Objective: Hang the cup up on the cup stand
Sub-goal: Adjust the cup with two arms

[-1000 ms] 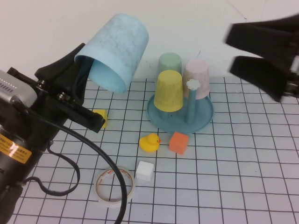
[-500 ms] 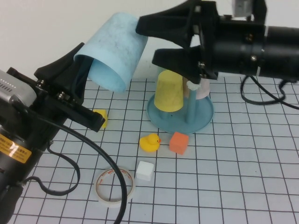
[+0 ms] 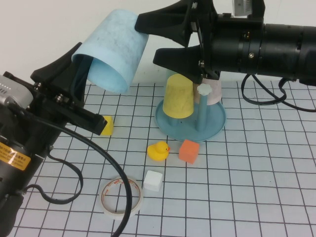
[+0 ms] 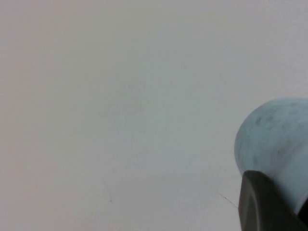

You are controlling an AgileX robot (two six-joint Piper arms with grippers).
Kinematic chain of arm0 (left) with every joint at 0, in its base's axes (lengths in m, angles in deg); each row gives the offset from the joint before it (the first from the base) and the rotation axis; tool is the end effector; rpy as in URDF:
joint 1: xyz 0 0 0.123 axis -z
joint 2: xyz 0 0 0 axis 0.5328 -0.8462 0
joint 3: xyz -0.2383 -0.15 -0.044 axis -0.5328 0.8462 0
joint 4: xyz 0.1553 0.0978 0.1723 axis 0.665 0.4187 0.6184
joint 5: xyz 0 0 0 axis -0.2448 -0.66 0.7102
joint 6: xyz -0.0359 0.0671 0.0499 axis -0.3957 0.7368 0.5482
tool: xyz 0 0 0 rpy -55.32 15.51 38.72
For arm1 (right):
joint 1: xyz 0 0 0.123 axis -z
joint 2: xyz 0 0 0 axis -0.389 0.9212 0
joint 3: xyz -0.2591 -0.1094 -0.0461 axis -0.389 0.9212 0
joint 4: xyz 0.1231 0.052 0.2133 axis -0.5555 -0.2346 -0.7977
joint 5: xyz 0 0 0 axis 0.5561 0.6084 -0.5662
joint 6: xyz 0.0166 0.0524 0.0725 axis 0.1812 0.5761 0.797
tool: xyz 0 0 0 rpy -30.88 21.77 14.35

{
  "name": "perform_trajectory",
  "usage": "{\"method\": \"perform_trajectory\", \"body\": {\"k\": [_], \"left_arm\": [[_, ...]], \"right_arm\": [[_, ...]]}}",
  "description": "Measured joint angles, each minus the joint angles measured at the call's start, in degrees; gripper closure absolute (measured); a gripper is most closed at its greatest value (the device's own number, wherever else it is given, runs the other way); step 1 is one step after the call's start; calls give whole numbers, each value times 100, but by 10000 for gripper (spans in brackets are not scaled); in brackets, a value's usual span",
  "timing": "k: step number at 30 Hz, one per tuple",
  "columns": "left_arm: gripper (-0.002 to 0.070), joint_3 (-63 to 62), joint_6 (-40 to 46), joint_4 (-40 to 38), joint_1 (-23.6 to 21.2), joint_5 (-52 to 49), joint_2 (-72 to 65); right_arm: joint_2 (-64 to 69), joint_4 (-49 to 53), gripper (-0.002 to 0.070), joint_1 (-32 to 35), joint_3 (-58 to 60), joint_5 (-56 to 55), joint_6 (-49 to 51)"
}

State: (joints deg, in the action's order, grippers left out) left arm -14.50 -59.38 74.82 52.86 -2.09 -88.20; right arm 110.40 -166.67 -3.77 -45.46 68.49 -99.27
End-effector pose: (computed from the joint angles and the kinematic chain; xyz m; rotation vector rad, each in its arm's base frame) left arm 0.2216 -0.0991 0.3194 0.2949 1.0344 -0.4828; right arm 0.3095 0.2193 0.3640 -0.0656 1.9584 1.6081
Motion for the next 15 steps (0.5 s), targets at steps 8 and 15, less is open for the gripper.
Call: {"method": "perform_trajectory", "body": {"k": [8, 15], "left_arm": [[671, 0, -32, -4, 0, 0, -10], [671, 0, -32, -4, 0, 0, -10]], "right_arm": [[9, -27, -17, -17, 0, -98, 21], [9, -38, -17, -26, 0, -107, 21]]}}
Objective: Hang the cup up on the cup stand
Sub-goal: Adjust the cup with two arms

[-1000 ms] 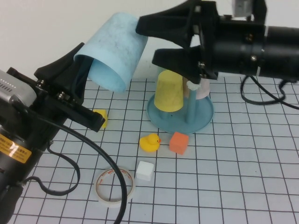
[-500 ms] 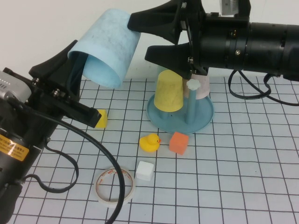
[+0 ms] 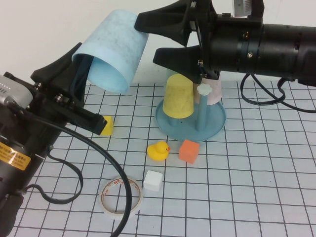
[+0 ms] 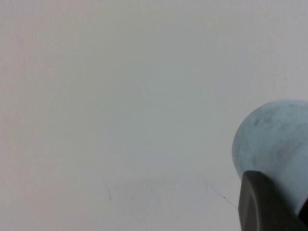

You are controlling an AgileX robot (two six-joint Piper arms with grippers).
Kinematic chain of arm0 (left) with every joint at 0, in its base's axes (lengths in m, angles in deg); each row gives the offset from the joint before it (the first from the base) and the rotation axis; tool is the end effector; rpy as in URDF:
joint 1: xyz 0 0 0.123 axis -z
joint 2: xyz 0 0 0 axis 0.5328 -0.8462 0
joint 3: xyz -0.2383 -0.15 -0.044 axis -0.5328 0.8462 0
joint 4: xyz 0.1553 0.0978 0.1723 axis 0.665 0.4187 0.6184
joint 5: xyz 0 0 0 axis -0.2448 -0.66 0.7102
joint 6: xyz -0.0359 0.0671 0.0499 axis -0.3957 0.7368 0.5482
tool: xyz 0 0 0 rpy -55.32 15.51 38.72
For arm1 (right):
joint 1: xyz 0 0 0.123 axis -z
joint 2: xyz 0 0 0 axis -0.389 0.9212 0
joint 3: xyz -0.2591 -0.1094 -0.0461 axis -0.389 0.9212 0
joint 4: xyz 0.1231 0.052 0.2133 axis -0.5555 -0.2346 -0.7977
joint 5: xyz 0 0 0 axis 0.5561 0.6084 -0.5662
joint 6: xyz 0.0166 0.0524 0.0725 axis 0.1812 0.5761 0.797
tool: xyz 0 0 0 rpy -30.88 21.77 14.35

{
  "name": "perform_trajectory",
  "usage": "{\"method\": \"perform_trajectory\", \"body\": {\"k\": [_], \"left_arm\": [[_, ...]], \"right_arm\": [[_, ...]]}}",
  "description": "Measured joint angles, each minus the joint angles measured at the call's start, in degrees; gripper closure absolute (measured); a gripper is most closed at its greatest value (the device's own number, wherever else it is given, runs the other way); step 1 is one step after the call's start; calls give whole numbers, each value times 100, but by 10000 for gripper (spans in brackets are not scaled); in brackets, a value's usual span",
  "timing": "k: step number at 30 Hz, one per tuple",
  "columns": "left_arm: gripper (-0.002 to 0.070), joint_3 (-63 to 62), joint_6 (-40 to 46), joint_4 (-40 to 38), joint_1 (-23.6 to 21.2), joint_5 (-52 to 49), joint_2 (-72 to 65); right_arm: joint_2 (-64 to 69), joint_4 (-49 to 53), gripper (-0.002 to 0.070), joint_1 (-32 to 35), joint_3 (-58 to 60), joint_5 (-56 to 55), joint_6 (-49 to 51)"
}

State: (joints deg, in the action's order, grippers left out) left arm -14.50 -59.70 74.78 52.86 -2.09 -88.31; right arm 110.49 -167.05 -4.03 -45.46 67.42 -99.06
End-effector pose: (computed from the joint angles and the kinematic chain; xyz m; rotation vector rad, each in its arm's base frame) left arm 0.2220 -0.0991 0.3189 0.2916 1.0375 -0.4878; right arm 0.3104 0.2202 0.3634 -0.0434 1.9586 1.6029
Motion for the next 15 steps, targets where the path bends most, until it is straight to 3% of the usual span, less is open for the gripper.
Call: {"method": "perform_trajectory", "body": {"k": [15], "left_arm": [[671, 0, -66, 225, 0, -35, 0]], "right_arm": [[0, -8, -17, -64, 0, 148, 22]]}}
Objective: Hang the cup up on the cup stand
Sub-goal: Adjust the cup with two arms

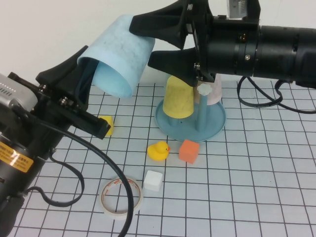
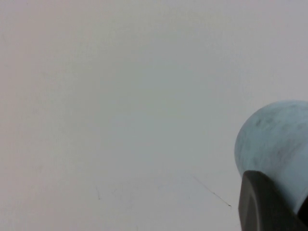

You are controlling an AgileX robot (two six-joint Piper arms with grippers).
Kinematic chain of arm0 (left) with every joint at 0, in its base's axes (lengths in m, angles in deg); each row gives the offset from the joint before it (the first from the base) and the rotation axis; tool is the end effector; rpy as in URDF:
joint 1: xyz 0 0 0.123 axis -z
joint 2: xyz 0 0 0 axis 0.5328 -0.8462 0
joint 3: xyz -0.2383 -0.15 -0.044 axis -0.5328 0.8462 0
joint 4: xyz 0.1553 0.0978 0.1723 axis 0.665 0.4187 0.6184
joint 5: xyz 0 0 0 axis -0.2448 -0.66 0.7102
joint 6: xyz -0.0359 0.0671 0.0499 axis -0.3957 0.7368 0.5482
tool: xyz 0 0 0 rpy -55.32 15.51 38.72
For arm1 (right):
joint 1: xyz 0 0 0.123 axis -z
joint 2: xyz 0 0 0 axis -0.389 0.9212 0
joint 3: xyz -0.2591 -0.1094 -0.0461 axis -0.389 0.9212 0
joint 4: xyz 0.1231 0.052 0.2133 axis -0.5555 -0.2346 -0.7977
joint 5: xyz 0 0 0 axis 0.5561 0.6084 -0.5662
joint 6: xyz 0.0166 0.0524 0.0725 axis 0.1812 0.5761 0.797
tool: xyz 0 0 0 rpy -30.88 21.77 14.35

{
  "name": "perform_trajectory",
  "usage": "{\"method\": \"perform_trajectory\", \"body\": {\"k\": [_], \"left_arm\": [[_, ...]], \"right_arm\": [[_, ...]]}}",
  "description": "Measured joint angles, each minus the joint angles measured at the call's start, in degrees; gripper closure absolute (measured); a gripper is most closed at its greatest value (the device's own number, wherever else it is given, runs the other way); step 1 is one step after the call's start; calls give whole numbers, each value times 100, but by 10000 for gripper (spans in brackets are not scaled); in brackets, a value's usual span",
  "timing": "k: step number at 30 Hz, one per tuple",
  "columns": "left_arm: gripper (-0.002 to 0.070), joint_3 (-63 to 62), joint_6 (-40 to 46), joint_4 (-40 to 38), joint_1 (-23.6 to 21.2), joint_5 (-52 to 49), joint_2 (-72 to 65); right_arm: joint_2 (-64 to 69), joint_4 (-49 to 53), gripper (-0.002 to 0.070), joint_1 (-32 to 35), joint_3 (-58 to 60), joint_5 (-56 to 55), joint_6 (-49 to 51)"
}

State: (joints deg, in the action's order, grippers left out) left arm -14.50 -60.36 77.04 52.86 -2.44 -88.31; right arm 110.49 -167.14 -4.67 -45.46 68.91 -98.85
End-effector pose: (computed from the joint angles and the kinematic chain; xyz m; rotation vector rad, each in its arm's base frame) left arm 0.2208 -0.1021 0.3179 0.3279 1.0406 -0.5002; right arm 0.3059 0.2246 0.3640 -0.0722 1.9634 1.6358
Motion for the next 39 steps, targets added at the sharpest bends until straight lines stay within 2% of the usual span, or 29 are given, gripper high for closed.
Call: {"method": "perform_trajectory", "body": {"k": [17, 39], "left_arm": [[671, 0, -466, 363, 0, 23, -220], [671, -10, -645, 358, 0, 123, -516]], "right_arm": [[4, 0, -17, -67, 0, -95, 34], [4, 0, -17, -71, 0, -339, -212]]}}
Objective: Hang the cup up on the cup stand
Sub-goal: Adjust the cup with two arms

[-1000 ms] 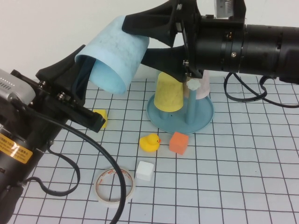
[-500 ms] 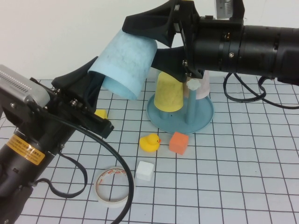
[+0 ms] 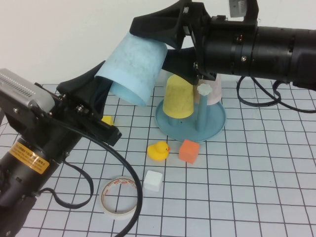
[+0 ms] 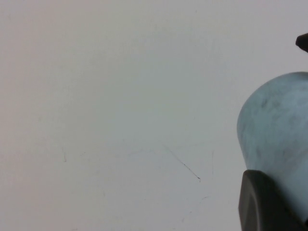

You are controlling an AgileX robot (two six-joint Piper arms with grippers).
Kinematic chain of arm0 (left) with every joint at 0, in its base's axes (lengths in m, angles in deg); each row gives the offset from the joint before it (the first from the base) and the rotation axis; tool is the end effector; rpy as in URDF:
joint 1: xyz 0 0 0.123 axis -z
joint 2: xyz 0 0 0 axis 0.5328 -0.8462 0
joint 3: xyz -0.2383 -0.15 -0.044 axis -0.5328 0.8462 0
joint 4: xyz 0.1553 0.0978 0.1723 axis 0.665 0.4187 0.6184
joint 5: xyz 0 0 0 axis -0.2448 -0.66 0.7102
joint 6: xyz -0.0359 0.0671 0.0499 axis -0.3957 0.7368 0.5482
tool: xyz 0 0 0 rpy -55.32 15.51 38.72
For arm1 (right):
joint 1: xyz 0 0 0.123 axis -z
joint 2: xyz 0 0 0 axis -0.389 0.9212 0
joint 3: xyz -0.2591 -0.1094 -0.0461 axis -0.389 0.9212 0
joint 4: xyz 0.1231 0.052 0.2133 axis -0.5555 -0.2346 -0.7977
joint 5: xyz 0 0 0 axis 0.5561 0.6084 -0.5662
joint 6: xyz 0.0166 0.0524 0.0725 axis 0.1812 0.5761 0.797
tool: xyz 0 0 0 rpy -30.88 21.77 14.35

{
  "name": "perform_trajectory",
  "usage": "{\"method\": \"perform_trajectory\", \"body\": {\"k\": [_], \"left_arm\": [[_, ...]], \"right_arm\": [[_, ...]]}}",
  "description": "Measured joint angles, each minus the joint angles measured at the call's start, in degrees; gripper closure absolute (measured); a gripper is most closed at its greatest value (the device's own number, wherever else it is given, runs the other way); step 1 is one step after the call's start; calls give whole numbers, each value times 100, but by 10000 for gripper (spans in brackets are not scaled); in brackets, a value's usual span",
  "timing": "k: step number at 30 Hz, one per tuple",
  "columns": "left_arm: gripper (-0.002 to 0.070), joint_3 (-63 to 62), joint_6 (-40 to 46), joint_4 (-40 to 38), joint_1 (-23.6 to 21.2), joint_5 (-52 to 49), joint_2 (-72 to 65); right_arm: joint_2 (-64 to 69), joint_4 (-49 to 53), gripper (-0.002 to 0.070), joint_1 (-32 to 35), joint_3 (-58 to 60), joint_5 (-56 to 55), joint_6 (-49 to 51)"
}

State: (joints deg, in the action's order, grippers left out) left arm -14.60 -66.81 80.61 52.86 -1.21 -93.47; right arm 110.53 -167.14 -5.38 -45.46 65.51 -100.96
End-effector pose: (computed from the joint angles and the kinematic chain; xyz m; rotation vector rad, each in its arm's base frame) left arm 0.2331 -0.1122 0.2966 0.3390 1.1262 -0.6135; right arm 0.3080 0.2262 0.3625 -0.0680 1.9527 1.5696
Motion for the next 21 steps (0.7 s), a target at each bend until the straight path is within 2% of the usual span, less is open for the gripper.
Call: {"method": "perform_trajectory", "body": {"k": [15, 17, 20, 21], "left_arm": [[671, -32, -66, 49, 0, -119, -33], [671, -32, -66, 49, 0, -119, -44], [671, -32, -66, 49, 0, -119, -104], [671, -42, -66, 49, 0, -83, -122]], "right_arm": [[236, -25, -12, -120, 0, -75, -45], [236, -25, 15, -122, 0, -100, -45], [236, -25, 99, -122, 0, -125, -45], [243, -25, 98, -122, 0, -135, -45]]}}
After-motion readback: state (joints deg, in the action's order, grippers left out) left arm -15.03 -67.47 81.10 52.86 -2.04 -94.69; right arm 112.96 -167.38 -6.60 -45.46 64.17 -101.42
